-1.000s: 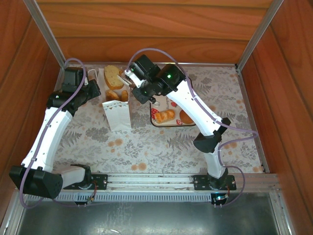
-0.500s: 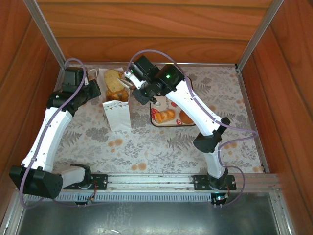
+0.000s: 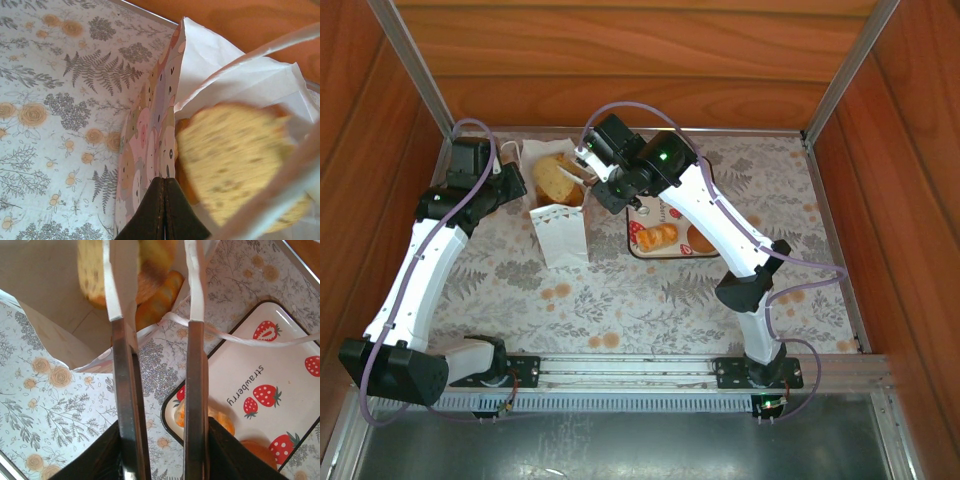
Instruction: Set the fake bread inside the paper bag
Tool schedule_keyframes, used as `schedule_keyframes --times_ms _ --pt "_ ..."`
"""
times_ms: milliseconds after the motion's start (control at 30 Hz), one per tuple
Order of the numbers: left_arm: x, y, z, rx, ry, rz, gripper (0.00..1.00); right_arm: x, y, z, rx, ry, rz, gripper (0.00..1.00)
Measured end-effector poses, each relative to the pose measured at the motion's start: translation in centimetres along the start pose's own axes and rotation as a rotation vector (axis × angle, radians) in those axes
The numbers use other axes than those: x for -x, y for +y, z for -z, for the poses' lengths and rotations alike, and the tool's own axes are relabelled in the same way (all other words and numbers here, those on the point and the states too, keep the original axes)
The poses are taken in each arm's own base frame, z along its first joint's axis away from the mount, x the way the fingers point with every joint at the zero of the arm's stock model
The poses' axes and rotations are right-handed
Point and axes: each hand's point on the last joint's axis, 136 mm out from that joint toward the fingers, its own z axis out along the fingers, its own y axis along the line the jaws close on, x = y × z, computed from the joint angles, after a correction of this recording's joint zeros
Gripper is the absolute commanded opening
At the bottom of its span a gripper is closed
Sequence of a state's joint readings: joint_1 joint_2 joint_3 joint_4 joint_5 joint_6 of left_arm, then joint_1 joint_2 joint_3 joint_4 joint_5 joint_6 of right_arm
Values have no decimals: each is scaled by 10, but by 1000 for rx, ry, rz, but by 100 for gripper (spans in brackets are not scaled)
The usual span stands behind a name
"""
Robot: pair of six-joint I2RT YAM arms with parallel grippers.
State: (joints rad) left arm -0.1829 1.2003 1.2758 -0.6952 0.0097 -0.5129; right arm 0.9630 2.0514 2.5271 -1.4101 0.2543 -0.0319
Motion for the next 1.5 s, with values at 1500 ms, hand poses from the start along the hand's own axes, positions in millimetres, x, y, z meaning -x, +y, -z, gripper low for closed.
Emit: schedule_keyframes --times_ms 1500 --pt "-3 -11 12 -80 -8 13 23 7 -19 112 -10 -305 -79 44"
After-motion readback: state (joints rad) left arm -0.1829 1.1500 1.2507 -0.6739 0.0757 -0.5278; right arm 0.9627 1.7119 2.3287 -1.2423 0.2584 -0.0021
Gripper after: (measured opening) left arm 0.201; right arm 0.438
